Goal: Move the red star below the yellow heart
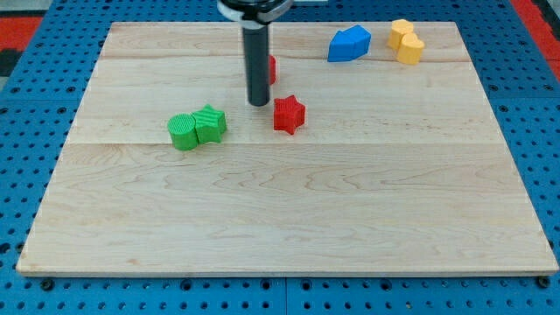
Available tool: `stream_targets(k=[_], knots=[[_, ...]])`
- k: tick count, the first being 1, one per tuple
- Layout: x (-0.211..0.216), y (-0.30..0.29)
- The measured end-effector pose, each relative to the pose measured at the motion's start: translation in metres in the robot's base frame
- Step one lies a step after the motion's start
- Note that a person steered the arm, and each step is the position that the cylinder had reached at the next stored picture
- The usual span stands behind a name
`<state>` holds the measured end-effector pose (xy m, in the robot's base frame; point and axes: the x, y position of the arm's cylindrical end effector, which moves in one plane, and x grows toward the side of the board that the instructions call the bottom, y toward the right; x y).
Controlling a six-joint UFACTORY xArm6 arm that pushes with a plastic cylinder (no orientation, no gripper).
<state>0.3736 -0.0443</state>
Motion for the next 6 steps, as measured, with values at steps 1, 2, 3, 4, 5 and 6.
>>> stream_targets(k=[1,2,3,4,5,6], knots=[[0.023,0.004],[0.025,0.088],[0.025,0.138],[0.026,0.17],[0.034,0.176],[0.055,0.188]])
